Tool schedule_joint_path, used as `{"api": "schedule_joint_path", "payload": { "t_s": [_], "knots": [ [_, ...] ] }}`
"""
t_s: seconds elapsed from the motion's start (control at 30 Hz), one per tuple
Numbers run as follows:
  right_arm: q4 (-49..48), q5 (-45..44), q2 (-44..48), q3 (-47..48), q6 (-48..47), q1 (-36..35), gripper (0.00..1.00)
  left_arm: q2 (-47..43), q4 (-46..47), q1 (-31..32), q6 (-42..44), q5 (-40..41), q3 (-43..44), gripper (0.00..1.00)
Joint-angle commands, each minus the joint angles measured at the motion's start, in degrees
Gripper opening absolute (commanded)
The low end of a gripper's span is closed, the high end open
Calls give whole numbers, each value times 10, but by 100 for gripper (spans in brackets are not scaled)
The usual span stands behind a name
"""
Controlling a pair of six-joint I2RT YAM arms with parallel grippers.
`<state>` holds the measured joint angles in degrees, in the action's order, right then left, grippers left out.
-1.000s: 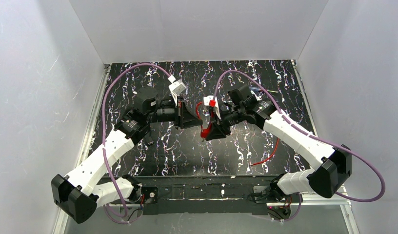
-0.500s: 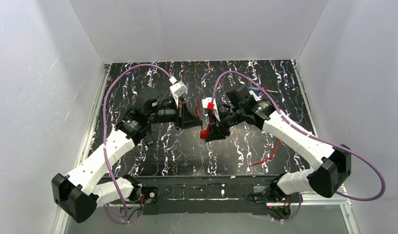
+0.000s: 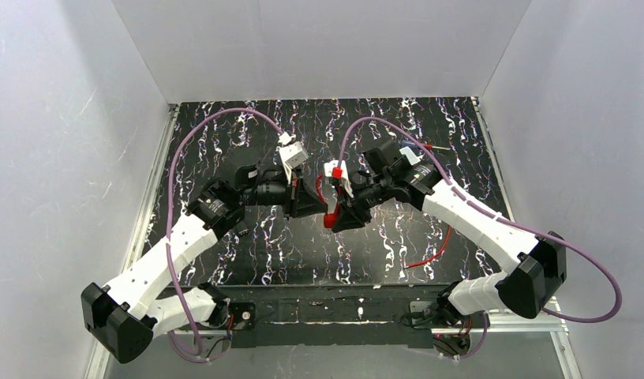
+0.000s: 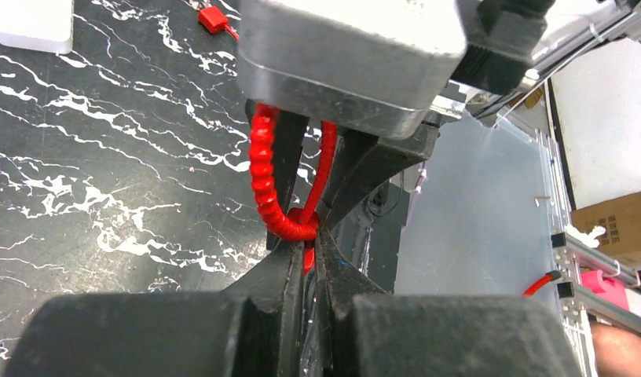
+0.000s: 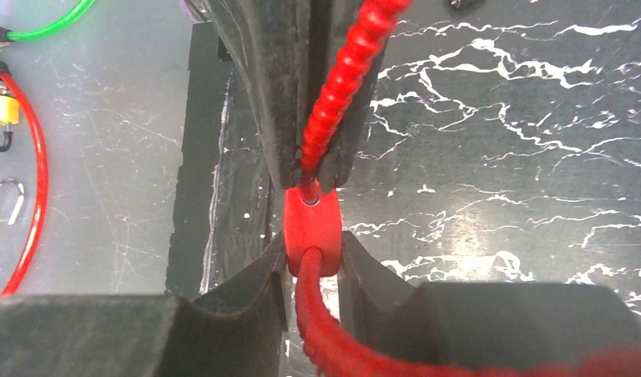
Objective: Lock with the key
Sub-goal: Lock the lock.
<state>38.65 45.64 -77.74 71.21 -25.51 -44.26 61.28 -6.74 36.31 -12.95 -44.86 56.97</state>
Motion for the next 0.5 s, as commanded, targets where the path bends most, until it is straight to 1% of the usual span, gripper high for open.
{"api": "schedule_joint_path", "payload": {
  "t_s": [0.0,0.13,0.27,0.47],
  "knots": [
    [-30,10,-6,11,10,-12,1,0,-7,29,16,-29,-15,0],
    [-22,14,-9,22,7,-12,1,2,-18,52,16,-12,-28,0],
    [-15,13,-5,27,-3,-12,1,1,-42,53,25,2,-41,0],
    [-7,32,0,40,-15,-4,1,-4,-57,52,4,19,-80,0]
  ]
}}
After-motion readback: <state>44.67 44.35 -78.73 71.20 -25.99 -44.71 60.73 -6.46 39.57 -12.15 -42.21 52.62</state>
